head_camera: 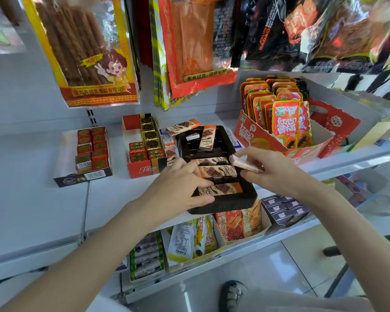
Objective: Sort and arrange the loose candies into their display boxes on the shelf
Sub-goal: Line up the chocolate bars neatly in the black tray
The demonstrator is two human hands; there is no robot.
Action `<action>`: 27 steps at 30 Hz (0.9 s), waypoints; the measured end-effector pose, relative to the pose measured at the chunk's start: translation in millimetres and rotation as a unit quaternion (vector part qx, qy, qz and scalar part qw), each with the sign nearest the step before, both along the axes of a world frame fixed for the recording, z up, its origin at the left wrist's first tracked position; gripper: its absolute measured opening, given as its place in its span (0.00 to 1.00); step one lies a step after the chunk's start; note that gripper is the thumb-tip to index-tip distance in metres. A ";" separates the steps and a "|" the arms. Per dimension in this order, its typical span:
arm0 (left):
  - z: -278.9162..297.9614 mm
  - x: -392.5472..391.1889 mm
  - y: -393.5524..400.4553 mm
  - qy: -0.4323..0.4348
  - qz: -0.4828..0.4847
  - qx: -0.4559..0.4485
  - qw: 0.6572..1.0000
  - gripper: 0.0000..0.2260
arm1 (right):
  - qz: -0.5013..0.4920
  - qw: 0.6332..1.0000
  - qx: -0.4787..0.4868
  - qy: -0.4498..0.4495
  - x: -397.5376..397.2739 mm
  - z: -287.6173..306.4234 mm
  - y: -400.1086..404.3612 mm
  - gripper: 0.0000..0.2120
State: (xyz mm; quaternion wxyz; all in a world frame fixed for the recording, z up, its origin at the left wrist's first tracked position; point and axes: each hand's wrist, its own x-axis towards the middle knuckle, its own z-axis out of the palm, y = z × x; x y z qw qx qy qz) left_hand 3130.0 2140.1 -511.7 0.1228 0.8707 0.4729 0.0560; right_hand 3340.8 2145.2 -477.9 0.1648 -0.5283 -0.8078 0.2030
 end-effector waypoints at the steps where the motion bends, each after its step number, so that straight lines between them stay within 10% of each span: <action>1: 0.3 0.8 -0.3 0.001 0.002 -0.008 1.000 0.20 | 0.001 1.000 0.011 -0.028 -1.0 1.0 0.1 0.08; 15: 7.5 16.3 2.8 -0.050 0.067 -0.133 0.988 0.19 | 0.048 0.976 -0.086 -0.195 -30.7 -9.8 -6.7 0.19; 27: 4.8 -0.3 -0.6 -0.031 0.067 -0.020 0.997 0.23 | 0.015 0.986 -0.057 -0.158 -47.4 -12.8 10.0 0.17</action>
